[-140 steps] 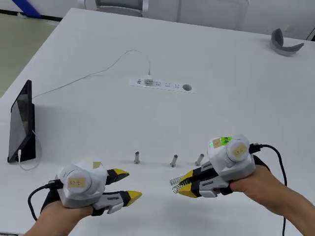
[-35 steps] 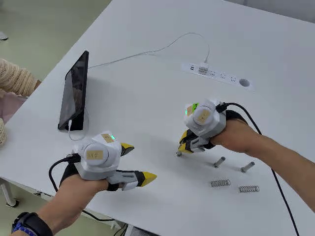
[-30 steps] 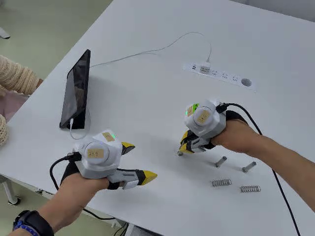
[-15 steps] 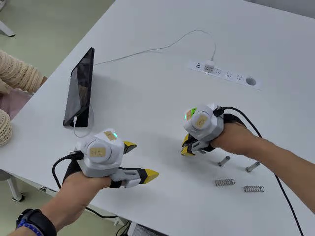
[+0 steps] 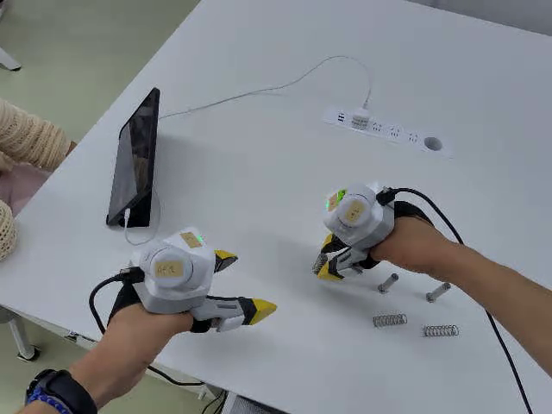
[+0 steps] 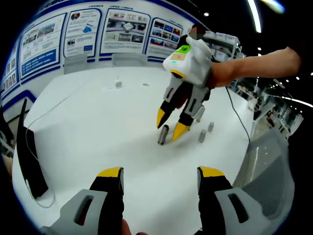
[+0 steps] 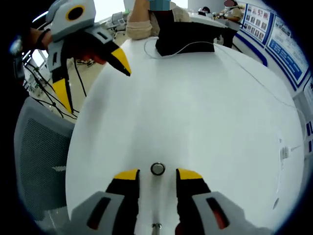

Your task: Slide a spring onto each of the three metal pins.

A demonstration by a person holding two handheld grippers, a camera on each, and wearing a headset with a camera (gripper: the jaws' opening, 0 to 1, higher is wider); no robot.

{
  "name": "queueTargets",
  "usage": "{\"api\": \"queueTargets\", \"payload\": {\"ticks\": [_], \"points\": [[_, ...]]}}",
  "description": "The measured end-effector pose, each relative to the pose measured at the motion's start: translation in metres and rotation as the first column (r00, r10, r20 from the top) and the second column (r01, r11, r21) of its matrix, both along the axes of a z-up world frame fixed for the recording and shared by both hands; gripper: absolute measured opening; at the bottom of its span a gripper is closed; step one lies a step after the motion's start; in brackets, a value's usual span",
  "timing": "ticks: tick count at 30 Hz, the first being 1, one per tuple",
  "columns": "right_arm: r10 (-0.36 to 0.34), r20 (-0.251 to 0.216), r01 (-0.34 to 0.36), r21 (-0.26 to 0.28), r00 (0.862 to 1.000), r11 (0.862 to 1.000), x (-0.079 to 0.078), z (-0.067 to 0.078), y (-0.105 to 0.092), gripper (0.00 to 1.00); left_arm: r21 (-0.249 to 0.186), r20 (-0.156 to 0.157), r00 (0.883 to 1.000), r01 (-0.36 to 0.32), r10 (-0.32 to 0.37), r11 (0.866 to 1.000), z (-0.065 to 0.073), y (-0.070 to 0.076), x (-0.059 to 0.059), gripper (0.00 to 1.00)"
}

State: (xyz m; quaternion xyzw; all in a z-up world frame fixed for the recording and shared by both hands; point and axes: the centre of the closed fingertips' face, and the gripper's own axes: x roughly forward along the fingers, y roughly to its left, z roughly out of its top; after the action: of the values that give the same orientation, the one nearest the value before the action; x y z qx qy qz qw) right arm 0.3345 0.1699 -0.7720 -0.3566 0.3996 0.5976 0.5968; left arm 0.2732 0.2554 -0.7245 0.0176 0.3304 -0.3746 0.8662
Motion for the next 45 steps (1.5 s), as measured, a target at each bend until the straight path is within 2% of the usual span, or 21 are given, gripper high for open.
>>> {"api": "queueTargets", "payload": {"ticks": [6, 11, 20, 27, 29, 35, 42, 45], "points": [[-0.058, 0.029, 0.056, 0.059, 0.998, 0.997, 0.002, 0.017, -0.005, 0.41, -0.001, 0.004, 1.0, 0.017, -0.017, 1.0, 0.002, -0.006, -0.001, 0.62], [-0.091, 0.046, 0.087, 0.086, 0.995, 0.992, 0.002, 0.024, -0.01, 0.47, 0.0, 0.007, 1.0, 0.028, -0.028, 1.0, 0.004, -0.01, -0.001, 0.62], [-0.17, 0.043, 0.163, 0.14, 0.984, 0.977, -0.008, 0.029, -0.015, 0.49, -0.002, 0.01, 0.999, 0.041, -0.041, 0.999, 0.01, -0.016, -0.004, 0.62], [-0.241, 0.059, 0.226, 0.189, 0.969, 0.956, -0.014, 0.03, -0.02, 0.51, 0.0, 0.008, 0.999, 0.046, -0.046, 0.999, 0.012, -0.02, -0.007, 0.62], [-0.263, 0.056, 0.246, 0.211, 0.963, 0.946, -0.015, 0.032, -0.021, 0.51, 0.0, 0.009, 0.999, 0.046, -0.046, 0.999, 0.013, -0.021, -0.008, 0.62], [-0.353, 0.017, 0.333, 0.289, 0.936, 0.897, -0.018, 0.041, -0.027, 0.52, 0.006, 0.007, 0.998, 0.054, -0.054, 0.998, 0.013, -0.025, -0.01, 0.62], [-0.446, -0.022, 0.424, 0.35, 0.895, 0.835, -0.02, 0.048, -0.039, 0.55, 0.011, 0.007, 0.998, 0.059, -0.059, 0.998, 0.013, -0.029, -0.012, 0.62], [-0.475, -0.024, 0.45, 0.367, 0.88, 0.814, -0.02, 0.051, -0.046, 0.57, 0.011, 0.006, 0.998, 0.057, -0.057, 0.998, 0.013, -0.03, -0.013, 0.62]]}}
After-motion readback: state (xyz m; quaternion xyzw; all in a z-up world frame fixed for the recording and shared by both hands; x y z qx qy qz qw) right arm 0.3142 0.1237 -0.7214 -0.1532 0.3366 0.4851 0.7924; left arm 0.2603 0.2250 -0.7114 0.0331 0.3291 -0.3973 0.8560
